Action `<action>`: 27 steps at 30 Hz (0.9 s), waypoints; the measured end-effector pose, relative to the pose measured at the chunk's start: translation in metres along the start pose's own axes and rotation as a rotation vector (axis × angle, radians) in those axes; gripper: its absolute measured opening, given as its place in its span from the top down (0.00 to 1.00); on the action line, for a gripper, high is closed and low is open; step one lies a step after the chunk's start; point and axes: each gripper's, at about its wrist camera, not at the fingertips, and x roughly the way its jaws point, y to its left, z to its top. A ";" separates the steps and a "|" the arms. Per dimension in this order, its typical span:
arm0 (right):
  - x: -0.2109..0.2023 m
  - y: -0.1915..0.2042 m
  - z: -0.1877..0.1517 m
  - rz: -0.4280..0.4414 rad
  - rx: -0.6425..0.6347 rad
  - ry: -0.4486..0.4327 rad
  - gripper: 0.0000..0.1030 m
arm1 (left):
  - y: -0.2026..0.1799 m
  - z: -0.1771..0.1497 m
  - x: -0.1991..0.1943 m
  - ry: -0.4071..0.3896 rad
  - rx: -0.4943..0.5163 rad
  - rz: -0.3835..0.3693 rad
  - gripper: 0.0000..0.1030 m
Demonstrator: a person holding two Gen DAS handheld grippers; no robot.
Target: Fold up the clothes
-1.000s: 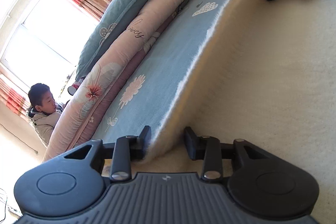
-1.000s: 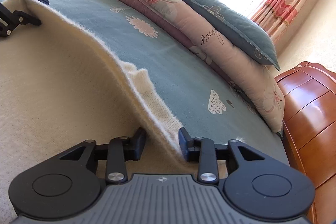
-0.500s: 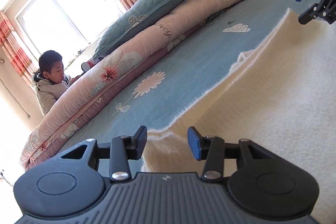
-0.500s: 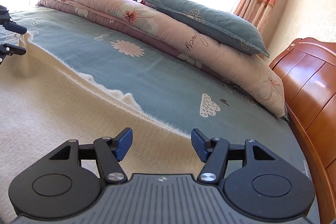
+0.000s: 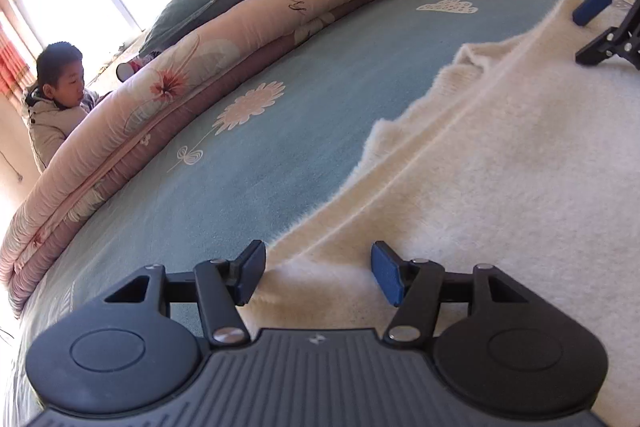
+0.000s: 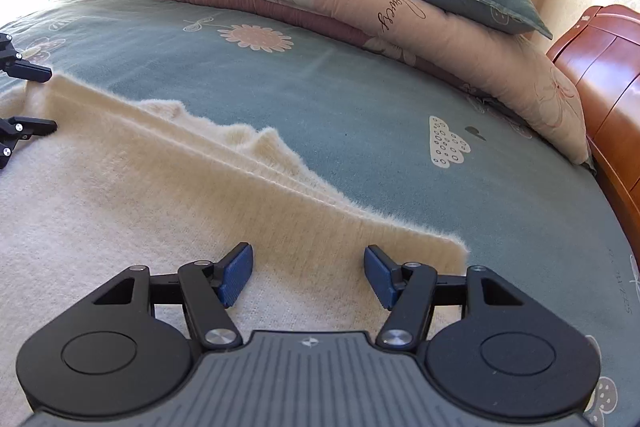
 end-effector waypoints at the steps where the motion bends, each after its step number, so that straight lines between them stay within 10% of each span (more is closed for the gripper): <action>1: 0.004 -0.003 -0.001 0.008 0.023 0.002 0.35 | 0.006 -0.001 0.004 0.004 -0.041 0.001 0.40; 6: -0.007 -0.007 -0.004 0.014 0.047 -0.005 0.35 | 0.027 -0.004 -0.017 0.022 -0.168 0.007 0.41; 17: -0.109 0.015 -0.034 0.167 0.109 -0.054 0.35 | -0.025 -0.036 -0.146 -0.013 -0.078 -0.282 0.35; 23: -0.142 0.006 -0.077 0.119 0.184 0.006 0.34 | -0.039 -0.060 -0.122 0.192 -0.142 -0.229 0.34; 27: -0.164 -0.008 -0.101 0.060 0.255 0.036 0.34 | -0.030 -0.054 -0.152 0.159 -0.235 -0.222 0.35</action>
